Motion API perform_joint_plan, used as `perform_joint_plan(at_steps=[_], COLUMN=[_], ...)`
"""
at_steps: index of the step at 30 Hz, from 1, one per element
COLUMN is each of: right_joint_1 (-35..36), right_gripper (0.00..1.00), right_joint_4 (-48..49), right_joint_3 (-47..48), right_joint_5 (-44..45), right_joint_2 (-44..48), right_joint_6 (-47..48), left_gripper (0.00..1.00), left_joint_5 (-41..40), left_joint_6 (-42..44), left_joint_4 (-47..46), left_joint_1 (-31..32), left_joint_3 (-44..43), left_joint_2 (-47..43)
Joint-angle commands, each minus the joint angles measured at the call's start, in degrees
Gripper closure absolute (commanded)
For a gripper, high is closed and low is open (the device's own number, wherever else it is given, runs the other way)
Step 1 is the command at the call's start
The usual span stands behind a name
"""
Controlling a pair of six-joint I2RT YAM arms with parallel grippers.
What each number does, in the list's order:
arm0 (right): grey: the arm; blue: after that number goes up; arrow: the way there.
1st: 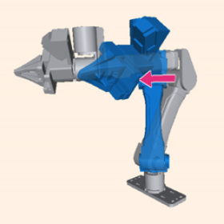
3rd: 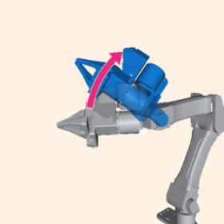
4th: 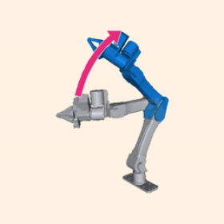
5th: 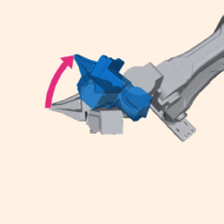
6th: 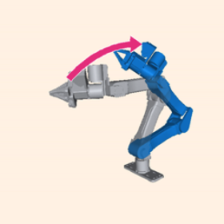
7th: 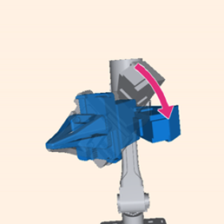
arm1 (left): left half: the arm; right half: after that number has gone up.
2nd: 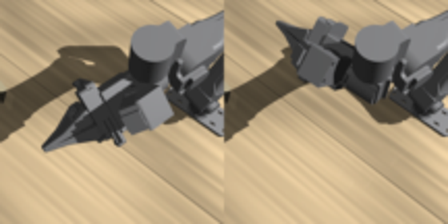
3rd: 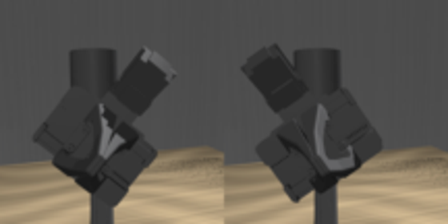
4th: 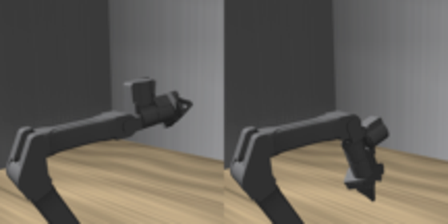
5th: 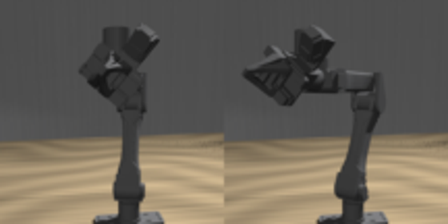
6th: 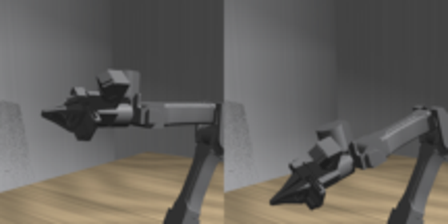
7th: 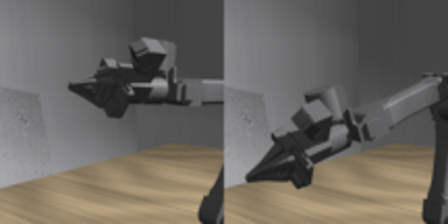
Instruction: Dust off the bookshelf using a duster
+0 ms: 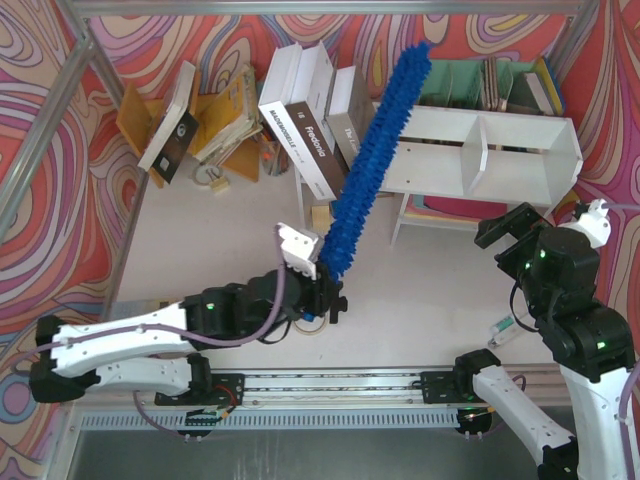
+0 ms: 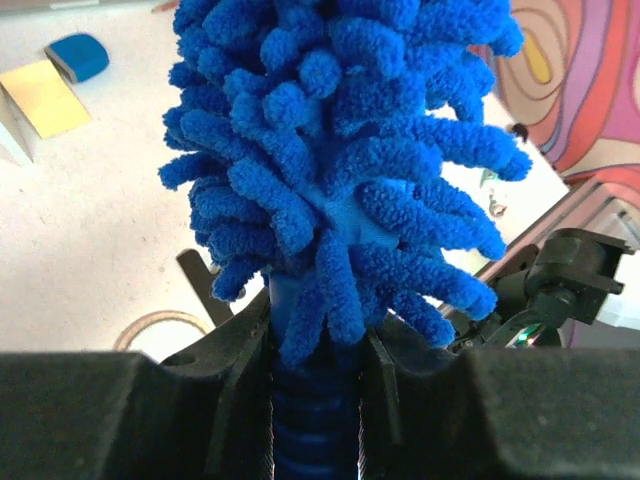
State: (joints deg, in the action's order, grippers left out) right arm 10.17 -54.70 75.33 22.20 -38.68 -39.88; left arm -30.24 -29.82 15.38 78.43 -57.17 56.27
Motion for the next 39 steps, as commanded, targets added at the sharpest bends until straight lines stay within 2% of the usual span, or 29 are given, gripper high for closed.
perform_joint_plan(at_steps=[1, 8, 13, 17, 24, 28, 35, 39], right_joint_1=[0.3, 0.4, 0.3, 0.4, 0.3, 0.3, 0.4, 0.3], right_gripper=[0.05, 0.06, 0.06, 0.05, 0.06, 0.05, 0.06, 0.06], right_joint_4=[0.5, 0.5, 0.2, -0.1, -0.2, -1.0, -1.7, -1.8], right_joint_3=[1.3, 0.5, 0.9, 1.5, 4.6, 9.2, 14.6, 15.4], right_joint_5=[0.5, 0.4, 1.3, 2.0, 1.9, 2.1, 2.5, 2.2], right_joint_2=[0.4, 0.8, 1.3, 1.2, 1.0, 0.3, -1.1, -1.8], right_joint_6=[0.6, 0.5, 1.0, 1.3, 1.4, 2.2, 3.4, 3.6], left_gripper=[1.00, 1.00, 1.00, 1.00, 1.00, 1.00, 1.00, 1.00], left_joint_5=[-5.1, -8.4, -5.0, -2.5, -3.7, -3.5, 0.6, 3.5], left_joint_6=[-4.1, -8.1, -8.9, -6.9, -0.6, -1.8, -0.8, 0.4], left_joint_4=[-1.0, 2.2, 1.3, -0.1, -3.7, -5.1, -0.1, 6.2], left_joint_1=[0.9, 1.1, 1.1, 2.9, 8.9, 9.6, 9.5, 9.8], left_joint_3=[-3.5, -8.1, -8.5, -9.8, -12.6, -10.9, -12.0, -14.8], left_joint_2=[5.8, 14.3, 17.9, 20.3, 22.3, 21.1, 25.4, 30.3])
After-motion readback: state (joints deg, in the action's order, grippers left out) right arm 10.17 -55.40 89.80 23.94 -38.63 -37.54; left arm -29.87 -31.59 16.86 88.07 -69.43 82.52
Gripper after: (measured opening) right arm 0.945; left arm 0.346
